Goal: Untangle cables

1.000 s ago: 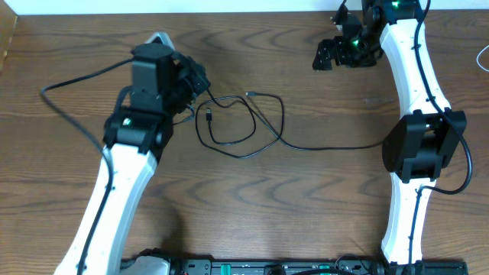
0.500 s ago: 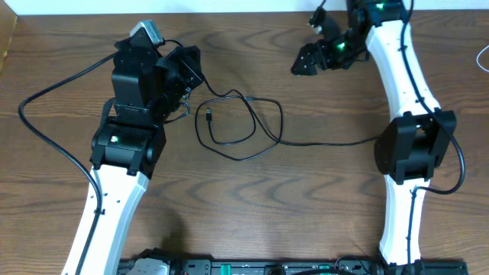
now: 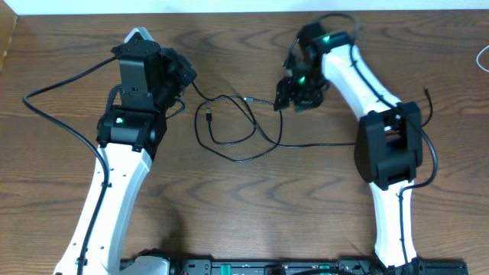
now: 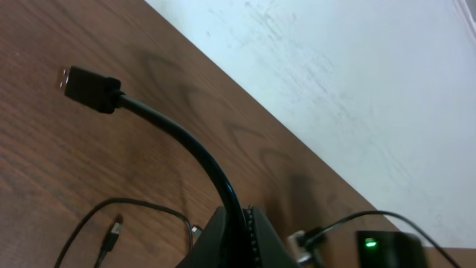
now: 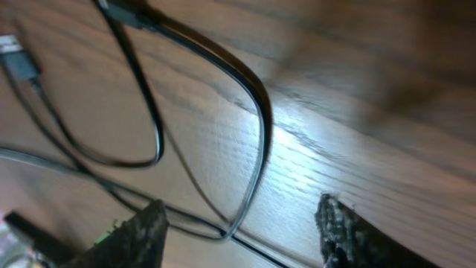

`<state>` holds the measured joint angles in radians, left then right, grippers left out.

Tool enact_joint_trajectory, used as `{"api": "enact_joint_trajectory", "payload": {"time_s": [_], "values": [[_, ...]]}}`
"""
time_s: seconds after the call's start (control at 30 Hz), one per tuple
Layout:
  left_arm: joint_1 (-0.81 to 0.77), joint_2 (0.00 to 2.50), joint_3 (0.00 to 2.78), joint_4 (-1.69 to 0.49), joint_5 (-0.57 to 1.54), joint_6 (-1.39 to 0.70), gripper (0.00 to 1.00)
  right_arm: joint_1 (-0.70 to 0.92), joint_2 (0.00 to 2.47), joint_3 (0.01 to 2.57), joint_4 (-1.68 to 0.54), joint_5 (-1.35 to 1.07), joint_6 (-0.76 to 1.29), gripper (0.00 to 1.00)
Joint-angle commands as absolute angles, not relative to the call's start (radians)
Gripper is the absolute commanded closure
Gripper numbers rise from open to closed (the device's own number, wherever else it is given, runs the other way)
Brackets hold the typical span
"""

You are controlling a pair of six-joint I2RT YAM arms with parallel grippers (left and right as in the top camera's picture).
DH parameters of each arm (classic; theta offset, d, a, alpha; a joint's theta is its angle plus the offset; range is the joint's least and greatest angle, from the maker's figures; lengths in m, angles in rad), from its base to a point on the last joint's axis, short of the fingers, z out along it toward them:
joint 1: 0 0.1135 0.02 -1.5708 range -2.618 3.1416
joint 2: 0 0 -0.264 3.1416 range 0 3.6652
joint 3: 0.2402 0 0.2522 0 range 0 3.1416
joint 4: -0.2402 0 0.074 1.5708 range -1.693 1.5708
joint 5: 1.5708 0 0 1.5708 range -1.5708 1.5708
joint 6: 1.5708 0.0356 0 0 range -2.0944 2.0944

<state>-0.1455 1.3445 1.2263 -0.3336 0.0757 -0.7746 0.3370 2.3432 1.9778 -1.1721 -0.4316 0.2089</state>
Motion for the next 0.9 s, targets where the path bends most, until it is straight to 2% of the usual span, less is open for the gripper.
{"api": "enact_joint_trajectory", "payload": {"time_s": [0.0, 0.4, 0.43, 0.53, 0.63, 0.73, 0.87], "values": [[-0.143, 1.339, 1.246, -0.332, 0.059, -0.783, 0.92, 0.37, 2.327, 1.927, -1.143, -0.382, 0.327, 0.48], [-0.14, 1.339, 1.246, -0.344, 0.059, -0.783, 0.92, 0.445, 2.327, 1.798, -1.105, -0.312, 0.375, 0.54], [-0.14, 1.339, 1.246, -0.35, 0.059, -0.783, 0.92, 0.459, 2.327, 1.773, -1.087, -0.313, 0.391, 0.62], [-0.141, 1.339, 1.246, -0.364, 0.06, -0.783, 0.92, 0.478, 2.327, 1.743, -1.061, -0.312, 0.397, 0.69], [-0.141, 1.339, 1.246, -0.389, 0.059, -0.784, 0.92, 0.485, 2.327, 1.724, -1.038, -0.308, 0.397, 0.82], [-0.141, 1.34, 1.246, -0.417, 0.06, -0.783, 0.93, 0.483, 2.327, 1.722, -1.013, -0.289, 0.397, 0.99], [-0.142, 1.348, 1.246, -0.447, 0.064, -0.783, 0.92, 0.467, 2.325, 1.748, -1.022, -0.29, 0.395, 0.99]]}}
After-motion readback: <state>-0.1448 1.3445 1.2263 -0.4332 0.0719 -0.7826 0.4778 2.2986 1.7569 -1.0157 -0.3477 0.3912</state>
